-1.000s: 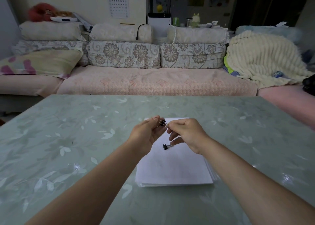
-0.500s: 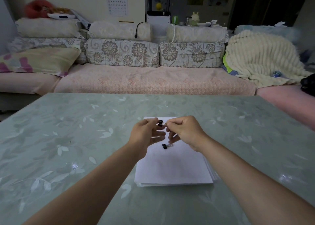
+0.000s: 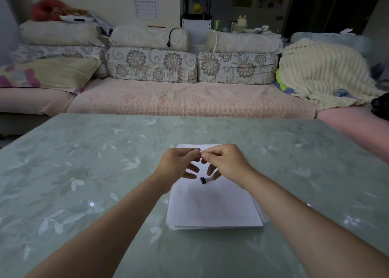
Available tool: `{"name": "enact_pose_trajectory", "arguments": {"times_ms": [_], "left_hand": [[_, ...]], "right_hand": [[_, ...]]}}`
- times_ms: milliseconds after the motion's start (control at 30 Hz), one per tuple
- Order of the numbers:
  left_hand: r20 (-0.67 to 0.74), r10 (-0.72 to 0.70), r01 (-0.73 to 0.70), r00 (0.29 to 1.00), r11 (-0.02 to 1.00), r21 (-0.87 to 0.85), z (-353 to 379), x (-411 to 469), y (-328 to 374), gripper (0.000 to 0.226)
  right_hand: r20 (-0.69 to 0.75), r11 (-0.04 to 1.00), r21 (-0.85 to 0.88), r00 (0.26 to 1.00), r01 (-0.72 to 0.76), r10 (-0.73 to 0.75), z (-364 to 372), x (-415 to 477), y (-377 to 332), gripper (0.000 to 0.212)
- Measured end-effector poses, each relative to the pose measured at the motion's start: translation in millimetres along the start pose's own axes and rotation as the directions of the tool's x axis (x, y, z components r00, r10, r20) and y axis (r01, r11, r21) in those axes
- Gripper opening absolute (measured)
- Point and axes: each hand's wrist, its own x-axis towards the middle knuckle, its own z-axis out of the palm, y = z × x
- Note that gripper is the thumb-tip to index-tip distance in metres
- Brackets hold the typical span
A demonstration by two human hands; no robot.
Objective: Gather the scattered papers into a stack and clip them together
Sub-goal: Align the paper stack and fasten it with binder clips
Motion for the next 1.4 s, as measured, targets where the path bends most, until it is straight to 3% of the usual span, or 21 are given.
{"name": "enact_pose_trajectory", "arguments": {"times_ms": [67, 133, 200, 367, 467, 567, 667, 733, 767, 867, 1000, 1133, 1267, 1400], "left_hand": [[-0.036, 0.024, -0.016, 0.999, 0.976, 0.219, -13, 7, -11, 0.016], [-0.07, 0.102, -0.049, 0.992, 0.846, 0.531, -31, 16, -26, 0.016], [-0.116, 0.153, -0.027, 0.981, 0.71, 0.704, -49, 22, -40, 0.02], [-0.19, 0.173, 0.069, 0.966, 0.537, 0.841, -81, 32, -64, 0.024], [-0.139, 0.13, 0.062, 0.982, 0.472, 0.879, -89, 38, -73, 0.025], [-0.151, 0.129, 0.072, 0.98, 0.477, 0.876, -91, 43, -75, 0.034], [-0.094, 0.38, -0.086, 0.92, 0.432, 0.898, -83, 43, -65, 0.039], [-0.008, 0.512, -0.272, 0.859, 0.47, 0.84, -70, 37, -53, 0.03], [0.018, 0.489, -0.325, 0.872, 0.552, 0.768, -63, 32, -45, 0.027], [0.106, 0.24, -0.26, 0.965, 0.819, 0.512, -36, 20, -29, 0.02], [0.002, 0.175, -0.173, 0.985, 0.976, 0.128, -17, 10, -19, 0.01], [0.005, 0.115, -0.112, 0.993, 0.98, -0.164, -9, 0, -5, 0.016], [-0.033, 0.072, -0.079, 0.997, 0.956, -0.283, 1, -2, 1, 0.013], [-0.037, 0.039, -0.049, 0.999, 0.942, -0.332, 7, -2, 0, 0.015]], "right_hand": [[0.052, 0.943, -0.332, 0.999, 0.021, -0.003, -2, 3, 6, 0.027], [0.144, 0.757, -0.652, 0.988, 0.054, 0.053, -7, 5, 12, 0.046], [0.196, 0.651, -0.755, 0.974, 0.077, 0.112, -10, 4, 15, 0.044], [0.197, 0.692, -0.721, 0.969, 0.039, 0.151, 2, 11, 22, 0.007], [0.236, 0.691, -0.72, 0.96, 0.067, 0.152, 17, 14, 20, 0.012], [0.236, 0.72, -0.688, 0.967, 0.093, 0.101, 28, 18, 16, 0.01], [0.118, 0.848, -0.529, 0.991, 0.017, 0.054, 32, 22, 14, 0.009], [0.026, 0.909, -0.414, 0.998, -0.038, 0.054, 31, 23, 11, 0.013], [-0.006, 0.934, -0.351, 0.998, -0.06, 0.062, 29, 23, 8, 0.014], [-0.029, 0.99, -0.111, 0.996, -0.083, 0.08, 23, 20, -3, 0.007], [0.002, 0.973, 0.17, 0.987, -0.158, 0.16, 15, 13, -9, 0.01], [0.087, 0.904, 0.343, 0.967, -0.256, 0.241, 7, 8, -14, 0.017], [0.225, 0.775, 0.545, 0.946, -0.321, 0.233, -4, 6, -18, 0.015], [0.247, 0.771, 0.557, 0.948, -0.31, 0.202, -7, 3, -15, 0.016]]}}
